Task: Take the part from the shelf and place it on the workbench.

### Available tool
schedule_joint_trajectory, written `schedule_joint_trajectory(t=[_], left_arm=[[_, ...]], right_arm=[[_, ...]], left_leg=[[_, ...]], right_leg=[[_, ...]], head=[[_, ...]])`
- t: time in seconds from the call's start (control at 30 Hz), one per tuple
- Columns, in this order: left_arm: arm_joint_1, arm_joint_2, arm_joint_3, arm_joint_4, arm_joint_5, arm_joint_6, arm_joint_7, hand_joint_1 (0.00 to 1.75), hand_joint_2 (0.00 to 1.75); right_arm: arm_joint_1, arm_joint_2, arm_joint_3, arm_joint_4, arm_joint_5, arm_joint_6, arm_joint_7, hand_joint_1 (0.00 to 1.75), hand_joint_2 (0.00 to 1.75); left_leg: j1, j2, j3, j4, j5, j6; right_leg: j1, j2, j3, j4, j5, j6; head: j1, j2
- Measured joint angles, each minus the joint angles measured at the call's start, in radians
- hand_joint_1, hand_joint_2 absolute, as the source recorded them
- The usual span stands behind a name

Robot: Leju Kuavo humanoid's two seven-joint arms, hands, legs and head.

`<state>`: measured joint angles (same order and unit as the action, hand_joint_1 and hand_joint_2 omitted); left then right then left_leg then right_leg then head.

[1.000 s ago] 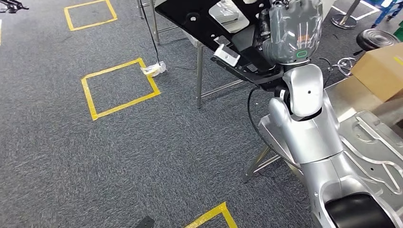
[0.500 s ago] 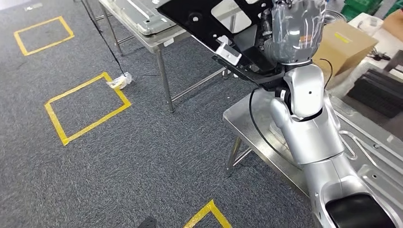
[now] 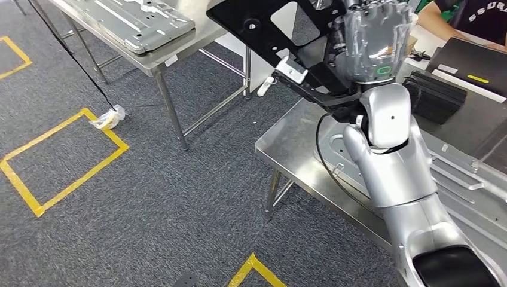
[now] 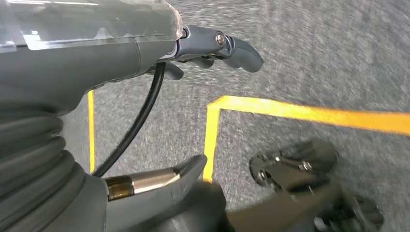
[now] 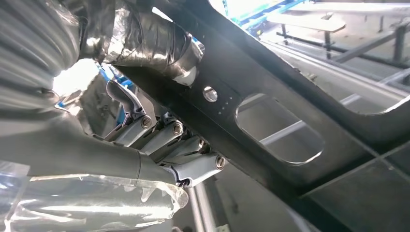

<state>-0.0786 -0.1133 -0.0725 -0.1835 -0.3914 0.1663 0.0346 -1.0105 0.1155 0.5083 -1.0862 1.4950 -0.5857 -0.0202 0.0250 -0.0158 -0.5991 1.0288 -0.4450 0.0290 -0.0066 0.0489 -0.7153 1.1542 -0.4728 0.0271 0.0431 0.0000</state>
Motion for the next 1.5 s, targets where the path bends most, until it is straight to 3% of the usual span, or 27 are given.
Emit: schedule_joint_trajectory(t=[0.07,0.1,0.13,0.17,0.23,0.3,0.37,0.4,0.47,0.53,0.57,0.6,0.63,0.7,0.77,0.83,0.9,0.97,1.03,1.1,1.13,1.17,1.23,1.3,1.37,1.5], left_arm=[[0.001,0.000,0.000,0.000,0.000,-0.001,0.000,0.00,1.75],[0.001,0.000,0.000,0.000,0.000,-0.002,0.001,0.00,1.75],[0.001,0.001,0.000,0.000,0.000,-0.002,0.001,0.00,1.75],[0.000,0.001,0.000,0.000,0.000,-0.003,0.001,0.00,1.75],[0.000,0.000,0.000,0.000,-0.001,-0.004,0.001,0.00,1.75],[-0.001,0.000,0.000,0.000,0.000,-0.004,0.001,0.00,1.75],[-0.004,0.000,0.000,0.000,-0.001,-0.004,0.003,0.00,1.75],[-0.005,0.000,0.000,0.000,-0.002,-0.004,0.004,0.00,1.75],[-0.008,0.000,0.000,-0.001,-0.004,-0.002,0.005,0.00,1.75],[-0.007,0.000,0.000,-0.001,-0.006,0.000,0.006,0.00,1.75],[-0.006,0.000,0.000,-0.001,-0.006,0.002,0.007,0.00,1.75],[-0.004,0.000,0.000,-0.001,-0.007,0.003,0.008,0.00,1.75],[-0.002,0.000,0.000,-0.001,-0.007,0.004,0.008,0.00,1.75],[0.000,0.000,0.000,-0.001,-0.007,0.006,0.008,0.00,1.75],[0.000,0.001,0.000,-0.001,-0.007,0.007,0.009,0.00,1.75],[0.000,0.002,0.000,0.000,-0.007,0.008,0.010,0.00,1.75],[-0.002,0.001,0.000,0.000,-0.007,0.009,0.010,0.00,1.75],[-0.004,0.001,0.000,0.000,-0.008,0.009,0.010,0.00,1.75],[-0.003,0.000,0.000,0.000,-0.010,0.009,0.010,0.00,1.75],[-0.001,0.001,0.000,0.000,-0.014,0.010,0.010,0.00,1.75],[0.000,0.001,0.000,0.000,-0.015,0.010,0.011,0.00,1.75],[0.000,0.001,0.000,0.000,-0.017,0.010,0.011,0.00,1.75],[-0.001,0.001,0.000,0.000,-0.017,0.010,0.011,0.00,1.75],[-0.002,0.000,0.000,0.000,-0.018,0.010,0.012,0.00,1.75],[-0.004,0.001,0.001,0.000,-0.018,0.010,0.014,0.00,1.75],[-0.004,0.002,0.001,0.000,-0.020,0.010,0.018,0.00,1.75]], right_arm=[[-0.001,0.000,0.000,0.006,-0.002,0.000,0.000,1.75,1.75],[0.001,0.000,0.000,0.009,-0.002,0.000,0.000,1.75,1.75],[0.001,0.000,0.000,0.013,-0.003,0.000,0.000,1.75,1.75],[0.001,-0.001,0.000,0.017,-0.003,0.000,0.000,1.75,1.75],[-0.003,-0.002,-0.001,0.023,-0.004,0.000,0.000,1.75,1.75],[-0.008,-0.001,-0.001,0.027,-0.004,0.000,0.000,1.75,1.75],[-0.010,-0.001,-0.002,0.032,-0.004,-0.001,0.000,1.75,1.75],[-0.010,-0.001,-0.002,0.035,-0.004,-0.001,0.000,1.75,1.75],[-0.013,0.001,-0.004,0.041,-0.004,-0.002,0.000,1.75,1.75],[-0.014,0.005,-0.004,0.046,-0.003,-0.003,0.000,1.75,1.75],[-0.011,0.007,-0.004,0.050,-0.002,-0.003,0.000,1.75,1.75],[-0.008,0.008,-0.004,0.054,-0.001,-0.004,0.000,1.75,1.75],[-0.005,0.008,-0.004,0.057,-0.001,-0.004,0.000,1.75,1.75],[-0.001,0.009,-0.004,0.062,-0.001,-0.005,0.000,1.75,1.75],[-0.001,0.010,-0.004,0.065,-0.001,-0.005,0.001,1.75,1.75],[0.001,0.012,-0.004,0.068,0.000,-0.007,0.002,1.75,1.75],[0.004,0.013,-0.005,0.070,0.000,-0.008,0.002,1.75,1.75],[0.003,0.012,-0.006,0.072,-0.001,-0.008,0.002,1.75,1.75],[0.000,0.012,-0.007,0.073,0.001,-0.011,0.003,1.75,1.75],[0.003,0.013,-0.007,0.076,0.011,-0.014,0.004,1.75,1.75],[0.006,0.012,-0.007,0.078,0.015,-0.015,0.004,1.75,1.75],[0.007,0.012,-0.007,0.080,0.018,-0.016,0.006,1.75,1.75],[0.006,0.010,-0.007,0.082,0.024,-0.016,0.010,1.75,1.75],[0.001,0.010,-0.007,0.084,0.034,-0.016,0.016,1.75,1.75],[-0.001,0.010,-0.007,0.088,0.046,-0.016,0.022,1.75,1.75],[0.001,0.010,-0.007,0.099,0.066,-0.016,0.032,1.75,1.75]], left_leg=[[-0.001,0.028,0.001,0.000,-0.003,0.003],[-0.001,0.041,0.002,0.000,-0.005,0.003],[-0.001,0.055,0.004,0.000,-0.007,0.002],[-0.002,0.067,0.008,0.000,-0.010,0.000],[-0.004,0.090,0.018,0.000,-0.019,-0.006],[-0.010,0.111,0.027,0.000,-0.027,-0.015],[-0.013,0.133,0.035,-0.004,-0.032,-0.026],[-0.012,0.133,0.039,-0.003,-0.038,-0.032],[-0.008,0.096,0.028,0.037,-0.069,-0.040],[-0.006,0.044,-0.030,0.158,-0.128,-0.043],[-0.006,0.032,-0.066,0.225,-0.151,-0.045],[-0.006,0.027,-0.094,0.270,-0.158,-0.046],[-0.006,0.025,-0.106,0.281,-0.144,-0.046],[-0.005,0.012,-0.080,0.189,-0.067,-0.043],[0.000,-0.037,-0.033,0.069,-0.013,-0.037],[0.000,-0.068,-0.013,0.024,-0.010,-0.033],[-0.001,-0.047,-0.007,0.014,-0.007,-0.025],[0.004,-0.021,0.001,0.000,-0.001,-0.013],[0.003,0.001,0.006,-0.007,0.001,-0.004],[0.002,0.022,0.006,-0.007,-0.002,-0.002],[0.002,0.031,0.007,-0.007,-0.004,-0.003],[0.003,0.038,0.009,-0.006,-0.005,-0.005],[0.005,0.045,0.014,-0.005,-0.011,-0.012],[0.001,0.050,0.016,-0.004,-0.016,-0.022],[-0.003,0.053,0.017,-0.005,-0.019,-0.032],[-0.003,0.055,0.025,-0.016,-0.015,-0.020]], right_leg=[[-0.004,-0.035,-0.064,0.123,-0.047,0.008],[-0.006,-0.042,-0.082,0.155,-0.050,0.010],[-0.008,-0.046,-0.081,0.149,-0.035,0.011],[-0.009,-0.053,-0.058,0.102,-0.004,0.009],[0.001,-0.091,0.016,-0.039,0.057,-0.001],[0.014,-0.116,0.055,-0.115,0.075,-0.015],[0.018,-0.098,0.056,-0.122,0.072,-0.026],[0.015,-0.086,0.059,-0.126,0.073,-0.031],[0.007,-0.064,0.068,-0.136,0.076,-0.042],[0.003,-0.041,0.071,-0.139,0.076,-0.050],[0.003,-0.027,0.071,-0.137,0.075,-0.052],[0.004,-0.012,0.071,-0.135,0.074,-0.053],[0.004,0.003,0.071,-0.132,0.072,-0.054],[0.003,0.033,0.071,-0.122,0.067,-0.051],[0.002,0.061,0.066,-0.110,0.062,-0.044],[-0.003,0.085,0.056,-0.105,0.063,-0.031],[-0.008,0.105,0.049,-0.108,0.067,-0.017],[-0.003,0.065,0.035,-0.084,0.051,-0.007],[-0.001,-0.007,-0.011,0.012,0.001,0.001],[-0.009,-0.038,-0.072,0.129,-0.043,0.009],[-0.014,-0.043,-0.085,0.153,-0.043,0.013],[-0.018,-0.047,-0.077,0.137,-0.023,0.015],[-0.023,-0.055,-0.013,0.011,0.042,0.016],[-0.017,-0.063,0.044,-0.096,0.072,0.010],[-0.011,-0.064,0.057,-0.120,0.070,0.001],[-0.013,-0.058,0.058,-0.126,0.072,-0.006]], head=[[0.003,0.000],[0.003,0.000],[0.003,0.000],[0.003,0.000],[0.003,0.000],[0.002,0.000],[0.002,0.000],[0.002,0.000],[0.000,0.000],[-0.003,0.000],[-0.004,0.000],[-0.004,0.000],[-0.004,0.000],[-0.004,0.000],[-0.003,0.000],[-0.004,0.000],[-0.006,0.000],[0.000,0.000],[0.007,0.000],[0.008,0.000],[0.008,0.000],[0.008,0.000],[0.008,0.000],[0.008,0.000],[0.006,0.000],[0.004,0.000]])
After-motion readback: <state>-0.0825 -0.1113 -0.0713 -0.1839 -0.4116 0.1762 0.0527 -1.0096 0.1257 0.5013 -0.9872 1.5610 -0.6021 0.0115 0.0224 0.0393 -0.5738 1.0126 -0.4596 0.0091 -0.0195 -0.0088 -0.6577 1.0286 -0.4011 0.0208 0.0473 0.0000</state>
